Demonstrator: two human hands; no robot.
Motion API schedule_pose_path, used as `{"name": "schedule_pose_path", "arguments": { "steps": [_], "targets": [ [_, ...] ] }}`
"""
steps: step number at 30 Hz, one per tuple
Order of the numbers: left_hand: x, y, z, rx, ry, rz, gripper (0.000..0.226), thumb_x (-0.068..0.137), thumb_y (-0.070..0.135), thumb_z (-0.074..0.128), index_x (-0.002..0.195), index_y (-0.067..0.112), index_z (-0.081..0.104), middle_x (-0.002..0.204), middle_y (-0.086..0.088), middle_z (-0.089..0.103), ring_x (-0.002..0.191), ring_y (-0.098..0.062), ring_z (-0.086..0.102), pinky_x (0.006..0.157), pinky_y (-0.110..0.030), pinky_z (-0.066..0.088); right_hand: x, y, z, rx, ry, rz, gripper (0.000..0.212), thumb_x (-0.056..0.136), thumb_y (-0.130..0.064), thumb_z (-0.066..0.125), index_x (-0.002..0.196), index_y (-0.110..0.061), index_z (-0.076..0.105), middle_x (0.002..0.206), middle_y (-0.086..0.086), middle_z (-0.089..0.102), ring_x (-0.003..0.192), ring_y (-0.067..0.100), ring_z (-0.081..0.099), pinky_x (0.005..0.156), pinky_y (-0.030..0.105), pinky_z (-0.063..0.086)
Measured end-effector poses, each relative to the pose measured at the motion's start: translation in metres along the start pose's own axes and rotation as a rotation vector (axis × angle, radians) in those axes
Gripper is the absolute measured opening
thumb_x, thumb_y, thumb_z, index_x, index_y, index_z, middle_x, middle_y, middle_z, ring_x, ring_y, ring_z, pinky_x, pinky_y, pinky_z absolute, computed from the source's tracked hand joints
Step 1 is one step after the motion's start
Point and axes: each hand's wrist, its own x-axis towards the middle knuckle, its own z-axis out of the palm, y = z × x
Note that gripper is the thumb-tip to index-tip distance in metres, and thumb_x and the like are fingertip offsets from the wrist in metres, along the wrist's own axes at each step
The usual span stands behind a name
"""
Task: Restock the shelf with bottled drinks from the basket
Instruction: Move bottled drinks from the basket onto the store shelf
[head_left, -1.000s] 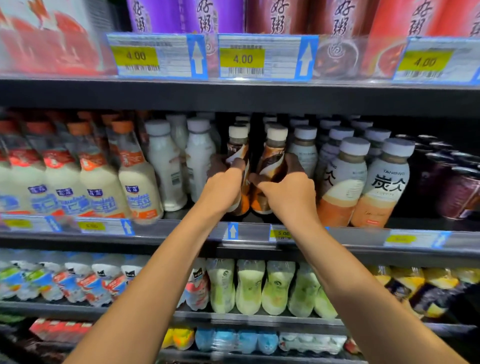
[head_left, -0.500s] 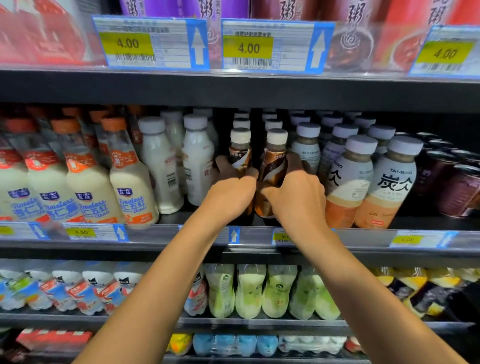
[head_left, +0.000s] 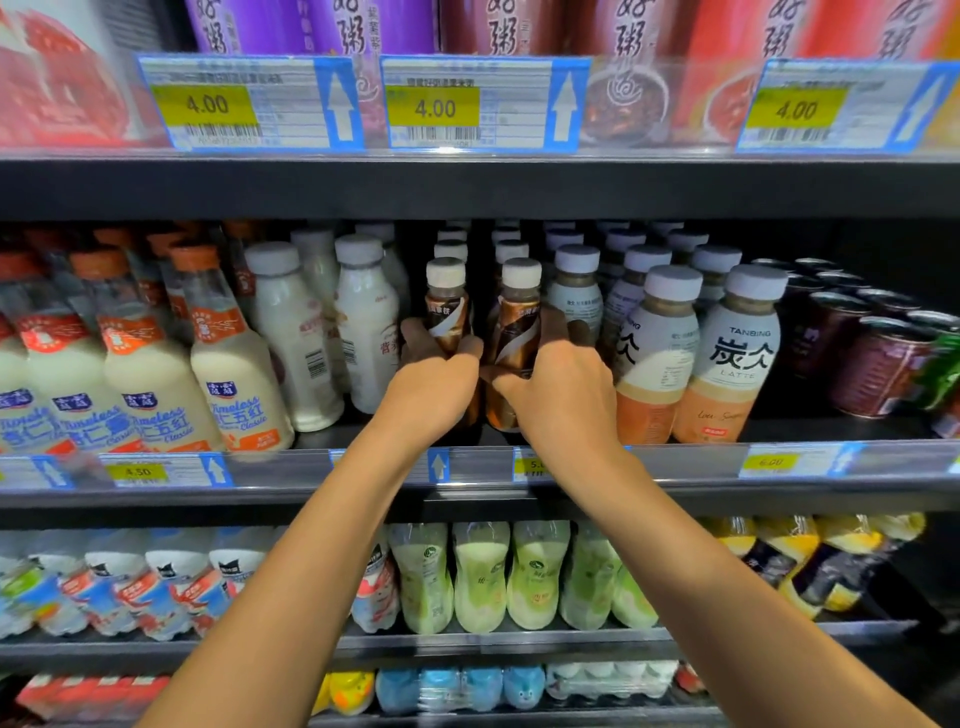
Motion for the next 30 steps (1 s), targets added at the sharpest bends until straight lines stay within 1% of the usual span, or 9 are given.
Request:
{"name": "schedule_pose_path", "arguments": {
  "steps": [4, 6, 11, 14, 16, 18, 23, 27, 30],
  "targets": [
    [0.006, -0.001, 0.003, -0.013, 0.033, -0.01, 0.052, 0.091, 0.046, 0.046, 0.128, 0.01, 0.044, 0.124, -0.017, 0.059, 0.104, -0.033, 0.057, 0.078, -0.036, 0.036, -0.001, -0.003, -0.001, -0.005, -0.025, -0.004, 0.036, 0.088, -0.039, 0.067, 0.071, -0.013, 0.049, 0.082, 0.01, 0.059, 0.088, 0.035, 0.061, 0.067, 0.034, 0.045],
    [0.008, 0.0, 0.005, 0.004, 0.028, -0.01, 0.049, 0.094, 0.044, 0.045, 0.129, 0.011, 0.042, 0.129, -0.016, 0.054, 0.101, -0.03, 0.053, 0.079, -0.035, 0.033, -0.001, -0.003, -0.002, 0.001, -0.029, -0.002, 0.042, 0.088, -0.039, 0.067, 0.064, -0.016, 0.041, 0.079, 0.008, 0.058, 0.086, 0.035, 0.061, 0.066, 0.035, 0.046],
    [0.007, 0.001, 0.006, 0.013, 0.039, -0.005, 0.049, 0.095, 0.044, 0.045, 0.131, 0.011, 0.041, 0.129, -0.014, 0.052, 0.102, -0.029, 0.052, 0.081, -0.035, 0.034, 0.0, 0.0, 0.003, -0.008, -0.021, -0.012, 0.034, 0.088, -0.04, 0.067, 0.078, -0.013, 0.048, 0.089, 0.014, 0.066, 0.088, 0.036, 0.062, 0.07, 0.039, 0.052],
    [0.0, 0.005, 0.0, 0.08, 0.0, -0.02, 0.047, 0.096, 0.045, 0.044, 0.127, 0.009, 0.048, 0.113, -0.009, 0.053, 0.095, -0.025, 0.049, 0.079, -0.033, 0.033, -0.004, 0.003, -0.001, -0.004, -0.012, -0.024, 0.038, 0.088, -0.045, 0.065, 0.078, -0.014, 0.045, 0.091, 0.012, 0.061, 0.092, 0.034, 0.059, 0.069, 0.038, 0.047],
    [-0.01, 0.007, -0.007, 0.117, -0.021, 0.012, 0.037, 0.096, 0.043, 0.046, 0.098, 0.009, 0.06, 0.088, -0.007, 0.058, 0.082, -0.023, 0.054, 0.069, -0.03, 0.036, -0.011, 0.008, -0.009, 0.004, 0.057, -0.068, 0.038, 0.09, -0.05, 0.061, 0.089, -0.014, 0.048, 0.093, 0.007, 0.053, 0.094, 0.029, 0.055, 0.07, 0.034, 0.039],
    [-0.026, 0.007, -0.012, 0.142, 0.018, 0.066, 0.036, 0.094, 0.042, 0.051, 0.074, 0.011, 0.051, 0.071, -0.005, 0.053, 0.065, -0.021, 0.049, 0.057, -0.03, 0.033, -0.019, 0.015, -0.023, 0.038, 0.178, -0.172, 0.036, 0.092, -0.049, 0.057, 0.099, -0.014, 0.057, 0.093, 0.001, 0.054, 0.09, 0.023, 0.055, 0.068, 0.032, 0.036],
    [-0.08, 0.016, 0.002, 0.187, 0.281, 0.454, 0.033, 0.09, 0.035, 0.061, 0.115, 0.018, 0.047, 0.114, 0.003, 0.046, 0.098, -0.017, 0.05, 0.082, -0.031, 0.039, -0.032, 0.055, -0.084, 0.227, 0.463, -0.338, 0.018, 0.092, -0.03, 0.063, 0.083, -0.017, 0.069, 0.079, -0.004, 0.066, 0.073, 0.013, 0.06, 0.07, 0.032, 0.047],
    [-0.083, 0.046, 0.044, -0.052, 0.068, 0.51, 0.046, 0.081, 0.046, 0.067, 0.118, 0.025, 0.05, 0.118, 0.006, 0.059, 0.109, -0.013, 0.057, 0.095, -0.035, 0.049, -0.022, 0.107, -0.118, 0.302, 0.615, -0.227, 0.017, 0.091, -0.029, 0.066, 0.087, -0.014, 0.06, 0.08, 0.004, 0.061, 0.074, 0.02, 0.058, 0.07, 0.031, 0.046],
    [-0.073, 0.057, 0.076, 0.007, -0.108, 0.353, 0.062, 0.073, 0.054, 0.069, 0.118, 0.016, 0.047, 0.119, -0.003, 0.059, 0.111, -0.022, 0.056, 0.093, -0.045, 0.05, -0.016, 0.141, -0.126, 0.39, 0.498, -0.044, 0.04, 0.081, -0.041, 0.076, 0.104, -0.022, 0.05, 0.095, 0.003, 0.058, 0.085, 0.02, 0.058, 0.073, 0.028, 0.046]
  ]
}}
